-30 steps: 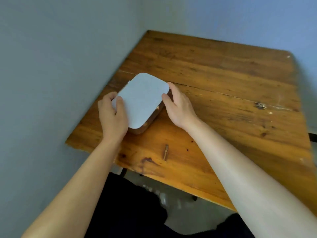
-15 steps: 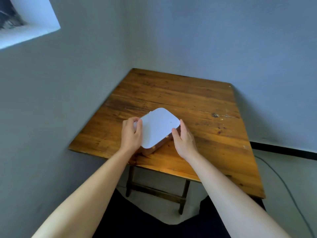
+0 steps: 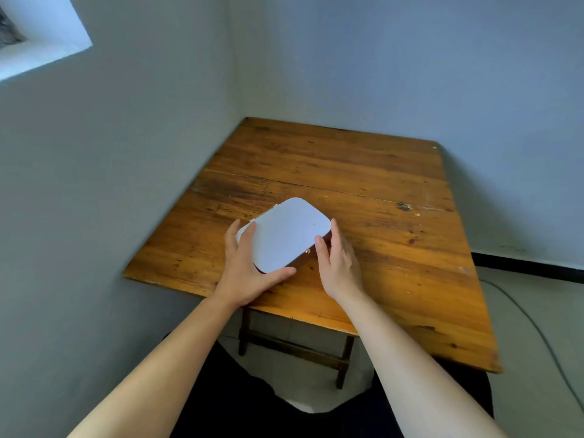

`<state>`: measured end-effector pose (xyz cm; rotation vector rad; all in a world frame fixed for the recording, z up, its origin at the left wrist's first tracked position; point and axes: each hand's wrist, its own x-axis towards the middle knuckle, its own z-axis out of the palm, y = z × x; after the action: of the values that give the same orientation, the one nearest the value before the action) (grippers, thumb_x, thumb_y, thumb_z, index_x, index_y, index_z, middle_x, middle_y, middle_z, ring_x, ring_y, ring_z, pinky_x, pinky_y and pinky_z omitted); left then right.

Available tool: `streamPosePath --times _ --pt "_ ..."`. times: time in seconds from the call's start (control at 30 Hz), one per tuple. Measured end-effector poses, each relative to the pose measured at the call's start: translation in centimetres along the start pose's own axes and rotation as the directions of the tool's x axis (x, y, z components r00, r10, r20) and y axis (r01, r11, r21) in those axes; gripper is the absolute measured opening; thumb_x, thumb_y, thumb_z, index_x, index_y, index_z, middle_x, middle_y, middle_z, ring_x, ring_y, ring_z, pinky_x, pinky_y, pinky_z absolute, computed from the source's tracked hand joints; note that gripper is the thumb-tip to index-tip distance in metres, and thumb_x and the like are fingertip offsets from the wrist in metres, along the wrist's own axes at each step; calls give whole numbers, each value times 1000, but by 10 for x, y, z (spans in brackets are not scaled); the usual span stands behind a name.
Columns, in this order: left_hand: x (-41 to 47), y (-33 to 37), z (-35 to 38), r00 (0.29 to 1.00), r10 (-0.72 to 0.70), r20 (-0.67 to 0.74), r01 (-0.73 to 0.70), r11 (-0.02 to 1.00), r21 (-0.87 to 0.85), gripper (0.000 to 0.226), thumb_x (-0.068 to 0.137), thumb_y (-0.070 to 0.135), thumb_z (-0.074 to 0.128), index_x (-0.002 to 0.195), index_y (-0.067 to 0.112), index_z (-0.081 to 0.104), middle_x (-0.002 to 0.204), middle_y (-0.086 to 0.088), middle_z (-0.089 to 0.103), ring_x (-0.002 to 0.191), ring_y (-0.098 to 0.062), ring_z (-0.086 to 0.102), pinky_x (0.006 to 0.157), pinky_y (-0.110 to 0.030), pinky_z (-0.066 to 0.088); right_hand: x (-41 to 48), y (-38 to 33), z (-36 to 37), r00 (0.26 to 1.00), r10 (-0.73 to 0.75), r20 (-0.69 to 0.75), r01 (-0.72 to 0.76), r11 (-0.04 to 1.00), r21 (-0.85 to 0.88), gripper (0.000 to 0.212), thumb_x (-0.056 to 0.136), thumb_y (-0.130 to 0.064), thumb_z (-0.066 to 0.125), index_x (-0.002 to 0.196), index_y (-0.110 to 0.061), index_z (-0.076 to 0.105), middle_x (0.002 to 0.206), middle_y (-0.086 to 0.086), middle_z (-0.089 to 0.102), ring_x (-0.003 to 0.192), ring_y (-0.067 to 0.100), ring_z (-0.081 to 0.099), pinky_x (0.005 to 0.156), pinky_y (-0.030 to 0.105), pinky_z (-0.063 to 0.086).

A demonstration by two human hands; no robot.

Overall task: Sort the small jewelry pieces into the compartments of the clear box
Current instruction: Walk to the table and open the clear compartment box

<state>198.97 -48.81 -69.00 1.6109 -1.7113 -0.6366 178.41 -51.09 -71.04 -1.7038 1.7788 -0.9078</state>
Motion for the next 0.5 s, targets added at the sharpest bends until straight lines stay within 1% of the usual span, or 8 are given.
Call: streamPosePath --times 0.07,0.17,0.3,0.37,0.43,0.47,0.5 --pt "1 -2 1 999 24 -23 -24 1000 1 116 55 67 82 146 32 19 149 10 9 135 -9 18 108 -24 23 -1 0 0 1000 2 10 -1 1000 -17 78 93 -71 14 159 -31 7 164 -2 25 149 22 27 113 38 32" --pt "0 -2 4 998 49 -45 -49 999 4 111 56 67 80 142 33 20 144 12 14 125 -3 22 99 -16 24 -1 -1 -1 999 10 31 -8 999 -52 76 94 -68 12 159 -30 3 165 -2 24 149 22 26 113 38 31" --pt "2 -4 1 1000 -6 -29 6 1000 1 113 54 71 78 145 33 21 143 15 16 125 -2 23 100 -16 24 0 -3 2 999 4 39 -1 996 -85 78 93 -66 6 159 -26 -2 165 0 24 150 22 24 114 36 30" --pt "3 -3 -2 999 -42 -2 42 999 10 115 54 72 77 146 32 21 142 14 18 124 -2 24 101 -19 25 1 -3 2 999 11 47 -7 996 -84 78 94 -65 5 159 -25 -3 165 1 23 150 22 22 115 37 28" --pt "5 5 -9 998 -67 6 67 998 9 112 55 74 74 146 28 27 138 12 24 122 -2 28 102 -22 26 0 -4 1 998 8 55 -4 998 -65 79 94 -65 6 160 -22 -1 165 3 23 151 22 20 116 36 24" --pt "6 11 -13 997 -71 0 71 997 -6 105 57 74 72 144 27 35 133 11 30 121 -3 31 101 -22 28 -1 -4 -1 998 0 57 3 998 -57 80 94 -65 7 160 -20 1 165 4 24 151 23 20 116 36 23" --pt "8 17 -18 998 -62 -13 62 998 -30 91 60 74 69 135 29 46 127 12 39 117 -3 38 97 -21 33 -2 -4 -2 998 -8 58 12 998 -57 81 94 -65 8 160 -19 2 165 6 25 151 24 21 116 36 23"
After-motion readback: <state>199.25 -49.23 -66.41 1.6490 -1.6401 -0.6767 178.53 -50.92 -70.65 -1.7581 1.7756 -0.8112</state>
